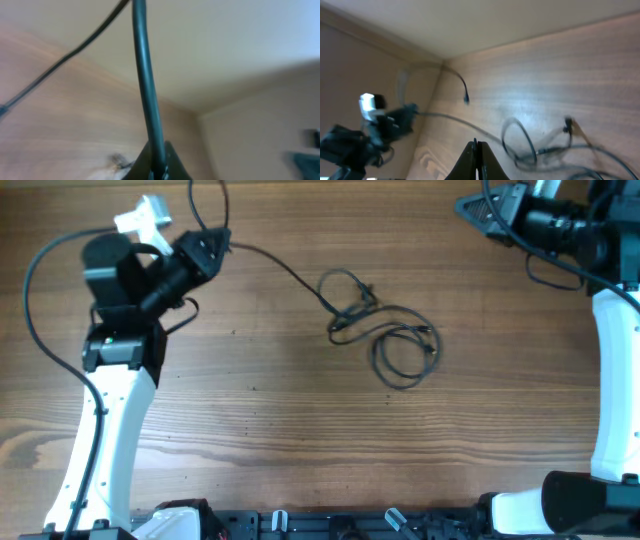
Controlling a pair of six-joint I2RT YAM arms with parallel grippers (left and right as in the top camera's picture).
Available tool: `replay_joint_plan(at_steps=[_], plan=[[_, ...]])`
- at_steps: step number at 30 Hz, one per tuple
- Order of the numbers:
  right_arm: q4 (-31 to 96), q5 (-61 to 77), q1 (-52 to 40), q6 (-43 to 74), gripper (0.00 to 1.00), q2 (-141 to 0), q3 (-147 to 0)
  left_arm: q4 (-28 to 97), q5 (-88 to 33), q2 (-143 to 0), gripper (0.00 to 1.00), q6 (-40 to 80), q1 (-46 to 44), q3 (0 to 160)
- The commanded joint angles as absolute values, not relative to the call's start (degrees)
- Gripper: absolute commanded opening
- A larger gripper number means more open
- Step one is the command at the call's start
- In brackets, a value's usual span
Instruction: Untangle cables
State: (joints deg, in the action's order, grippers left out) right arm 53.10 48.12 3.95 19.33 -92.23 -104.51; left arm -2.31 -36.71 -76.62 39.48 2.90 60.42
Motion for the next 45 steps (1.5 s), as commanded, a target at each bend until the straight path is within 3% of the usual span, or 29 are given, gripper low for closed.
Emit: replay_joint_plan(at_steps=[1, 9, 18, 22, 24, 27, 29, 32, 37, 45], plan=[[54.8, 42.7, 1.0, 18.0, 0.04, -90.5, -105.6, -15.3, -53.2, -75.6, 0.04, 50.5, 3.9, 61.1], [55.6, 41.3, -1.0, 16.4, 0.04, -92.9, -105.6, -39.1, -54.2, -75.6, 0.04, 72.6, 2.2, 61.1], [56.2, 47.7, -5.5, 6.8, 0.04, -97.0, -105.6, -39.9, -41.7, -75.6, 0.04, 88.9, 2.0, 61.1], [57.4, 47.7, -9.0, 3.3, 0.05, -99.1, -105.6, -37.3, -35.6, -75.6, 0.04, 90.5, 2.0, 61.1], [57.6, 47.5, -11.0, 2.2, 0.10, -100.3, -105.6, -33.4, -33.5, -75.6, 0.04, 90.5, 2.0, 61.1], [57.4, 46.4, -14.3, -0.2, 0.34, -102.2, -105.6, -26.7, -31.2, -75.6, 0.04, 90.9, 2.0, 61.1], [56.8, 43.5, -16.6, -2.2, 0.44, -103.6, -105.6, -24.1, -30.0, -75.6, 0.04, 92.4, 2.0, 61.1], [55.9, 42.4, -19.6, -7.6, 0.50, -105.8, -105.6, -23.3, -28.4, -75.6, 0.04, 92.8, 2.0, 61.1], [54.6, 38.5, -24.7, -10.8, 0.50, -110.1, -105.6, -23.3, -27.1, -75.6, 0.04, 95.0, 2.0, 61.1], [48.1, 37.6, -29.7, -12.1, 0.41, -115.9, -105.6, -23.3, -27.1, -75.6, 0.04, 95.0, 2.0, 61.1]])
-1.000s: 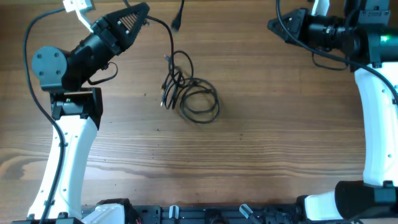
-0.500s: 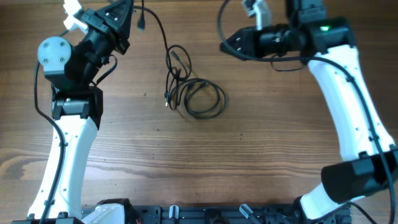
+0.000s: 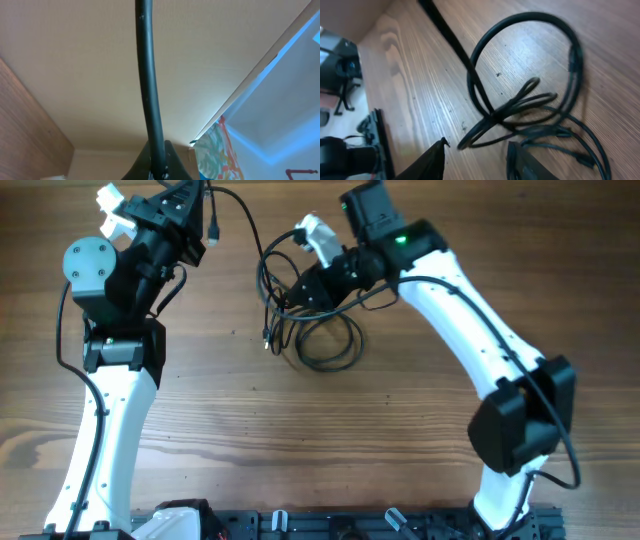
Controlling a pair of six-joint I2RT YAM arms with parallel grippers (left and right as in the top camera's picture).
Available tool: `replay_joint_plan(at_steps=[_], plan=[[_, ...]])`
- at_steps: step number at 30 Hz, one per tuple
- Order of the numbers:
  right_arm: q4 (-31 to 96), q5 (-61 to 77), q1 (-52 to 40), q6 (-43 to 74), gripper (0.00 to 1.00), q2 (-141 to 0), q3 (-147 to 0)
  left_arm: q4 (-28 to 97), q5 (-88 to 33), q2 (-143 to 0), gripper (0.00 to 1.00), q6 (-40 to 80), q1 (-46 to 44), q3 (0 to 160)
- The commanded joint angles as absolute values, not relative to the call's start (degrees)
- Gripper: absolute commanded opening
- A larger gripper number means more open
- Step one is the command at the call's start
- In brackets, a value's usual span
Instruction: Untangle cables
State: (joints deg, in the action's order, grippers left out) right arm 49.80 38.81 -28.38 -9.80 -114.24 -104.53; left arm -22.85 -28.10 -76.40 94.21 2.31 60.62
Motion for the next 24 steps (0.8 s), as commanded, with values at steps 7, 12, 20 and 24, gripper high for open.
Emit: replay_joint_plan(at_steps=[7, 12, 20, 24], plan=[[44.9, 34.9, -31.7, -15.0, 0.40, -117.1, -105.6, -23.3, -27.2, -75.6, 0.04, 95.0, 2.0, 61.1], [42.8, 32.1, -32.4, -15.0, 0.38, -118.8, -105.6, -23.3, -27.6, -75.6, 0.04, 95.0, 2.0, 61.1], [41.8, 32.1, -32.8, -14.4, 0.22, -121.1, -105.6, -23.3, -27.6, -75.6, 0.04, 95.0, 2.0, 61.1], [40.0, 32.1, -32.2, -10.9, 0.07, -120.8, -105.8, -21.9, -27.6, -75.6, 0.04, 94.7, 2.0, 61.1]])
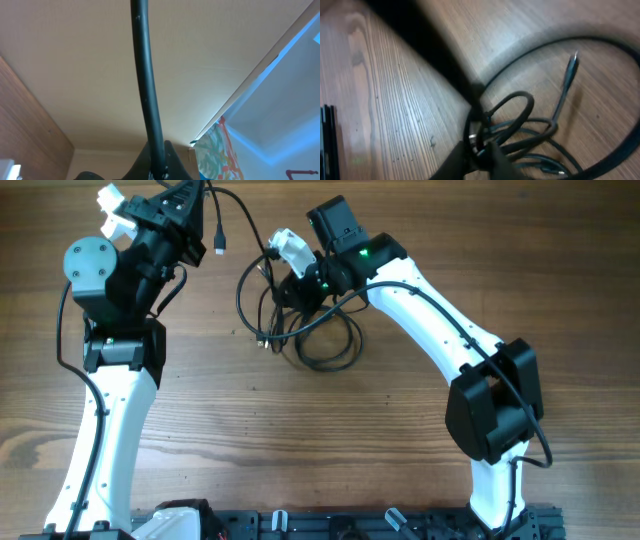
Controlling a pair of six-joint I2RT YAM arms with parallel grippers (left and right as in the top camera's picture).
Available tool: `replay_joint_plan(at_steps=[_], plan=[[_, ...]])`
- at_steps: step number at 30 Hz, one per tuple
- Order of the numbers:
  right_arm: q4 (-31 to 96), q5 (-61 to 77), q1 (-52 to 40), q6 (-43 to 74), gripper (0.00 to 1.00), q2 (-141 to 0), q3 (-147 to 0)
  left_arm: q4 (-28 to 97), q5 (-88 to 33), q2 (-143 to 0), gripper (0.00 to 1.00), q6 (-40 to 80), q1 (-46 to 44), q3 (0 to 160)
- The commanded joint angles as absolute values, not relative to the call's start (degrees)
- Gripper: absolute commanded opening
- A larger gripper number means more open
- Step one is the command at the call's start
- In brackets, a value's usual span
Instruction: Untangle cables
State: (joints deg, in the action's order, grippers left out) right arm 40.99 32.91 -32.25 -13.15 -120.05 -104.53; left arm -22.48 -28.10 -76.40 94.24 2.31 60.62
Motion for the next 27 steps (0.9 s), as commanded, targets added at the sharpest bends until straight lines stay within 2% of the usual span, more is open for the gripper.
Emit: replay_joint_plan(at_steps=[1, 6, 13, 16, 21, 27], plan=[[39.8, 32.1, -31.9, -9.9, 0.05, -120.4, -105.8, -20.8, -27.6, -75.6, 0.04, 93.9, 2.0, 61.1], [41.2, 32.1, -30.1, -5.7, 0.04, -117.2, -105.8, -10.0, -26.7, -75.6, 0.04, 87.3, 2.0, 61.1], [47.9, 32.6, -26.0, 2.1, 0.04, -106.5, -105.8, 7.8, -15.9, -75.7, 0.04, 74.8, 2.0, 61.1], [49.5, 34.0, -24.2, 4.8, 0.04, -101.5, -105.8, 11.6, -13.3, -75.7, 0.04, 70.9, 2.0, 61.1], [48.6, 44.2, -18.9, 11.6, 0.04, -93.3, -105.8, 16.1, -9.3, -75.7, 0.04, 61.9, 2.0, 61.1], [51.2, 46.4, -12.6, 13.5, 0.04, -90.0, -105.8, 20.5, -2.7, -75.7, 0.04, 61.5, 2.0, 61.1]])
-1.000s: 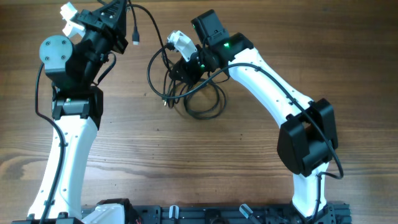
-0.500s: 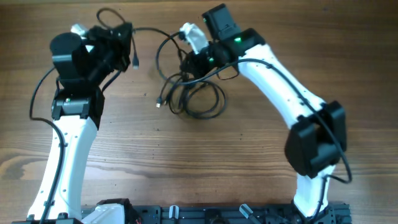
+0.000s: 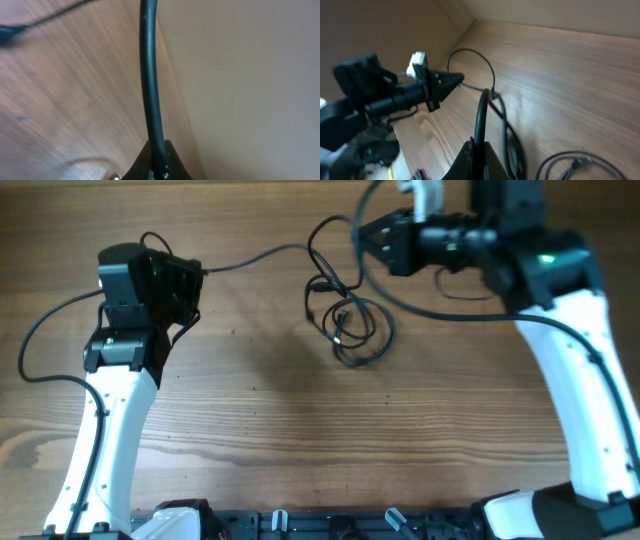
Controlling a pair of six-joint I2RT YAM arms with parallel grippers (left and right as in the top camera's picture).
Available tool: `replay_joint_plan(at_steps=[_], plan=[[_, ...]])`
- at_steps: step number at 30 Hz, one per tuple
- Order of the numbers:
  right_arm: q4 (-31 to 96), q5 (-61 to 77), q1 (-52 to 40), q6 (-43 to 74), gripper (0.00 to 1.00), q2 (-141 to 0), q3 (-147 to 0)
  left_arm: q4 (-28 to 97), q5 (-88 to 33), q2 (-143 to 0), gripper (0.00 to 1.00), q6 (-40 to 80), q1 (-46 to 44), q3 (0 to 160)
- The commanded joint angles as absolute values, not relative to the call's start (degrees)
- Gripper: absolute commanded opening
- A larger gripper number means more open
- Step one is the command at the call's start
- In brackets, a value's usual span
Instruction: Untangle cables
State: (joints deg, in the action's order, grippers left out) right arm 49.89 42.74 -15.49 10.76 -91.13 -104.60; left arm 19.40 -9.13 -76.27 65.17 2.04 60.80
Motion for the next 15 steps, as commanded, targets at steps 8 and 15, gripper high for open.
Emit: replay_joint_plan(at_steps=[8, 15], plan=[[48.9, 63.5, -3.2, 20.4, 0.04, -90.1, -105.7, 24.0, 0.8, -75.8, 0.04, 52.7, 2.0, 61.1], [49.8, 44.7, 5.0, 17.8, 0.04, -90.1, -105.7, 25.6, 3.3, -75.8, 0.04, 52.6, 2.0, 61.1]])
